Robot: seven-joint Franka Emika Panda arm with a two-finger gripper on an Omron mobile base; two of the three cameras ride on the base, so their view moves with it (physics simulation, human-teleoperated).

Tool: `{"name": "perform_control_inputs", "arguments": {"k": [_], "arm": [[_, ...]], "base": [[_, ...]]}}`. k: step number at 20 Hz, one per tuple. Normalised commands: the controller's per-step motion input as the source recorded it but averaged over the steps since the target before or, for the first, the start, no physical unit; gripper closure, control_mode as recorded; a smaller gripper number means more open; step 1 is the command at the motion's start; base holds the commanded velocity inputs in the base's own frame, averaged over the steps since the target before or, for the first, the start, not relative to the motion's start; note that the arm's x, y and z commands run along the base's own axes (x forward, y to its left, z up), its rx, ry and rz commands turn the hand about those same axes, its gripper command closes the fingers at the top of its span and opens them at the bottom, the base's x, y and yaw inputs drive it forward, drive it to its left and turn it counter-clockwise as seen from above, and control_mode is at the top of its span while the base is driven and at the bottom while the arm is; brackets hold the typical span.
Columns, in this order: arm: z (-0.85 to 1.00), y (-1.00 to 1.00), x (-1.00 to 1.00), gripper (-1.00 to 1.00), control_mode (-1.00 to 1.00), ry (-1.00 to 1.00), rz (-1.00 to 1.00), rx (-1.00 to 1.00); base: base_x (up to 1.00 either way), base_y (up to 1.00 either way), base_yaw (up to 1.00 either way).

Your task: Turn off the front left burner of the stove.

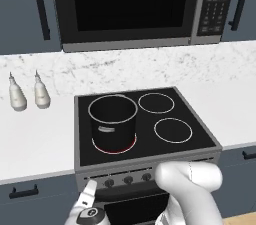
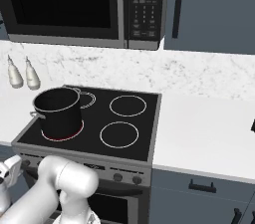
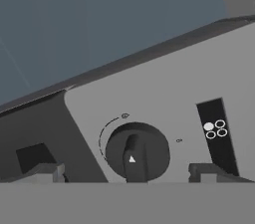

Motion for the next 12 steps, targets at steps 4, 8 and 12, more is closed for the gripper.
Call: {"name": "perform_control_inputs", "arguments": {"k": [4,8,12], "arm": [[-0.19,0.00,0.08,-1.00,-1.00,0.00,0.00,-0.01],[-0.02,0.00,0.18,-1.00,-1.00,0.00,0.00,0.00],[0.00,0.00,0.19,-1.00,-1.00,0.00,0.00,0.00]], "base": [[0.00,0.00,0.00],[0.00,0.00,0.00],[0.00,0.00,0.00]]}}
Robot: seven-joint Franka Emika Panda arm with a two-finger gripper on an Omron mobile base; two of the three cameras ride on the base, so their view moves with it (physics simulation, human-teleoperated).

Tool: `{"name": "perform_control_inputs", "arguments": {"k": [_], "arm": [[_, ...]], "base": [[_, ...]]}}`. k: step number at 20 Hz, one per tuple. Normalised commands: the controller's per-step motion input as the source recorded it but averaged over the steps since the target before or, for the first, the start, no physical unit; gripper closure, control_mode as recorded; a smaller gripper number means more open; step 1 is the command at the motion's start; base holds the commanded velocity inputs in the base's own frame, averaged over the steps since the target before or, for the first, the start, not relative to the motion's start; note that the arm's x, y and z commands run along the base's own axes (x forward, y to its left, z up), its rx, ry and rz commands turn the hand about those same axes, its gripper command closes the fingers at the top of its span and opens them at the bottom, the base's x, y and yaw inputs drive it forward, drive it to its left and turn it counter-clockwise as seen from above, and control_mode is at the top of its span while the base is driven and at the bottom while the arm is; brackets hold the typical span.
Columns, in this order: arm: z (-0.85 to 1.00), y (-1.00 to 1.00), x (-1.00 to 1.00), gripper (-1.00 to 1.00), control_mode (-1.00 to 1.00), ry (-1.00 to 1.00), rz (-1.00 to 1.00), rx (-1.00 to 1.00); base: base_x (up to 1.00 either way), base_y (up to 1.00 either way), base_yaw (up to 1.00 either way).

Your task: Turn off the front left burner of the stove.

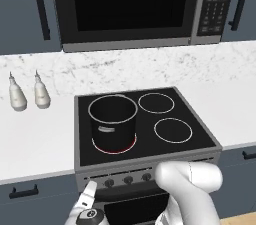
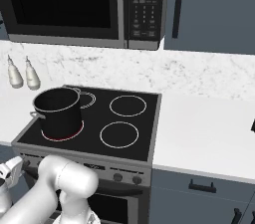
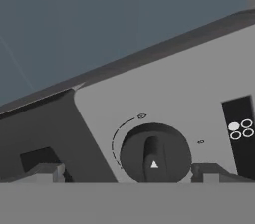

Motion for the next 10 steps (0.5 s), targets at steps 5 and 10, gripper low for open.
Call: {"name": "perform_control_inputs", "arguments": {"k": [5,10], "arm": [[-0.04,0.00,0.14,1.00,-1.00,0.00,0.00,0.00],[0.00,0.00,0.06,1.00,-1.00,0.00,0.00,0.00]], "base": [[0.00,0.00,0.00],[0.00,0.00,0.00]]}}
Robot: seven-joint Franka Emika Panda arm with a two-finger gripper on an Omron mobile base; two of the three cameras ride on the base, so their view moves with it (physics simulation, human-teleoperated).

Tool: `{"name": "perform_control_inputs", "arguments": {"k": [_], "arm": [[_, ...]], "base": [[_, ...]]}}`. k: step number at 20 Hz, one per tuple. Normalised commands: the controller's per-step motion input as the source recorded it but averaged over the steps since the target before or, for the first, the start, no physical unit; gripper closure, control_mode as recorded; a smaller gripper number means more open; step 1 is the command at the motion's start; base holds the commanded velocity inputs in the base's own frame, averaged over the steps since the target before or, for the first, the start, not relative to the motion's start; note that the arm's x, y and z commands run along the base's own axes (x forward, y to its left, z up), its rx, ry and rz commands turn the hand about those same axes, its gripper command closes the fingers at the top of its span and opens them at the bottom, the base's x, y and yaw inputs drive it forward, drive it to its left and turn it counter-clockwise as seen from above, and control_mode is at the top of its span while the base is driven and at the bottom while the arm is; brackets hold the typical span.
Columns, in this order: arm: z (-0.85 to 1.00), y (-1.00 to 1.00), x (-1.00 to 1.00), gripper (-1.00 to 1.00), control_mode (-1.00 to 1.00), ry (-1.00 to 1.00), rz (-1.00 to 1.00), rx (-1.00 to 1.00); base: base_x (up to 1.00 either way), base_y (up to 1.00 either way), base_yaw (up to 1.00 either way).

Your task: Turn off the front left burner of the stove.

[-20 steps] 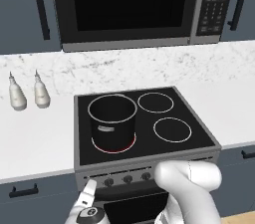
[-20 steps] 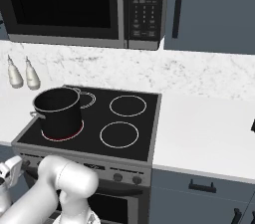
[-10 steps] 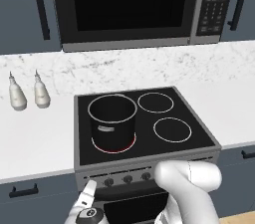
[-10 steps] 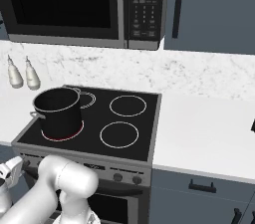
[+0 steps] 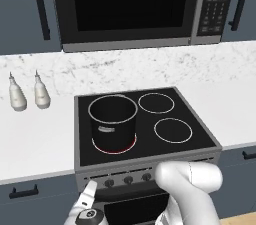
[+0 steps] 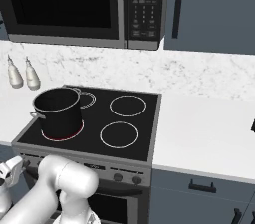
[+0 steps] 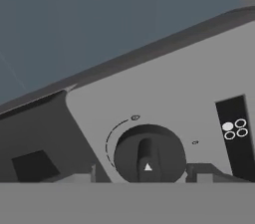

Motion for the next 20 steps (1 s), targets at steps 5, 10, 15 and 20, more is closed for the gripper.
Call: {"name": "perform_control_inputs", "arguments": {"k": [5,10,15,20], "arm": [[0.00,0.00,0.00,1.00,-1.00,0.00,0.00,0.00],[0.00,0.00,0.00,1.00,-1.00,0.00,0.00,0.00],[0.00,0.00,0.00,1.00,-1.00,-0.02,0.00,0.00],[-0.07,0.03,0.02,1.00,-1.00,-0.10,0.00,0.00]], "base": [[0.00,0.00,0.00],[0.00,0.00,0.00],[0.00,0.00,0.00],[0.00,0.00,0.00]]}}
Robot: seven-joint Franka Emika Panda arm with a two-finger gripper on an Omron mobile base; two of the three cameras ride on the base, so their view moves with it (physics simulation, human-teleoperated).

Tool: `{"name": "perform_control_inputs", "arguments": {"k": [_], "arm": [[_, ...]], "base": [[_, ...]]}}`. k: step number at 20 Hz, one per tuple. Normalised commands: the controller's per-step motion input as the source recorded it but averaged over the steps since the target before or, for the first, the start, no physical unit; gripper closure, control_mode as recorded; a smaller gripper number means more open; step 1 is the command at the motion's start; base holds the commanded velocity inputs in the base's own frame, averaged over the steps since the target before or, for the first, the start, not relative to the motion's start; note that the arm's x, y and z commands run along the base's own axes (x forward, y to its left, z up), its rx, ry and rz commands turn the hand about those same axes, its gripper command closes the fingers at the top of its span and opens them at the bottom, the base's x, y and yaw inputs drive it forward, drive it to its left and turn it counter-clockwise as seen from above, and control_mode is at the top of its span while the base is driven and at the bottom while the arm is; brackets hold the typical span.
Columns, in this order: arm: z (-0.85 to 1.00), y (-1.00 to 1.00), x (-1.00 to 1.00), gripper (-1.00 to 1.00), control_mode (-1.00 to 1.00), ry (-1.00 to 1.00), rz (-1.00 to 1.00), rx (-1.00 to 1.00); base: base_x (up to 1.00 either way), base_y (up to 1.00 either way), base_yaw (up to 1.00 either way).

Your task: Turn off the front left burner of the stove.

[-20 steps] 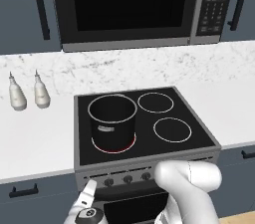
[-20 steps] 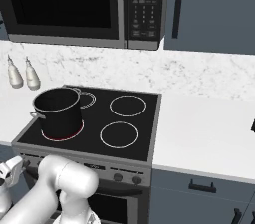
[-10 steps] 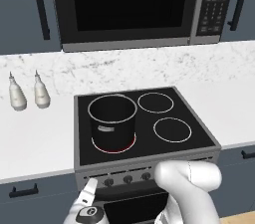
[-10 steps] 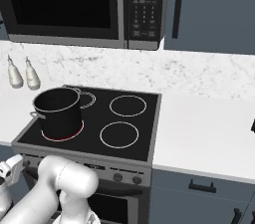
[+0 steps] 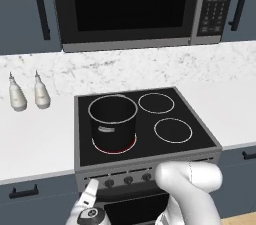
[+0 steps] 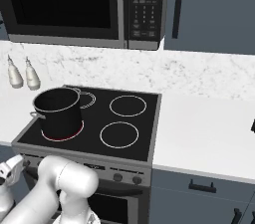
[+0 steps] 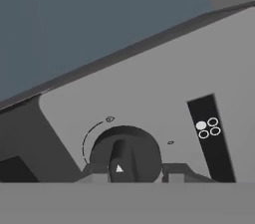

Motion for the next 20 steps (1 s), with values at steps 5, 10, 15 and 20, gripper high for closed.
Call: {"name": "perform_control_inputs", "arguments": {"k": [5,10,15,20], "arm": [[-0.02,0.00,0.06,1.00,-1.00,-0.08,0.00,0.11],[0.00,0.00,0.10,1.00,-1.00,-0.02,0.00,0.29],[0.00,0.00,0.02,1.00,-1.00,0.00,-0.01,0.39],[0.00,0.00,0.00,1.00,-1.00,-0.05,-0.01,0.39]], "base": [[0.00,0.00,0.00],[0.00,0.00,0.00],[0.00,0.00,0.00],[0.00,0.00,0.00]]}}
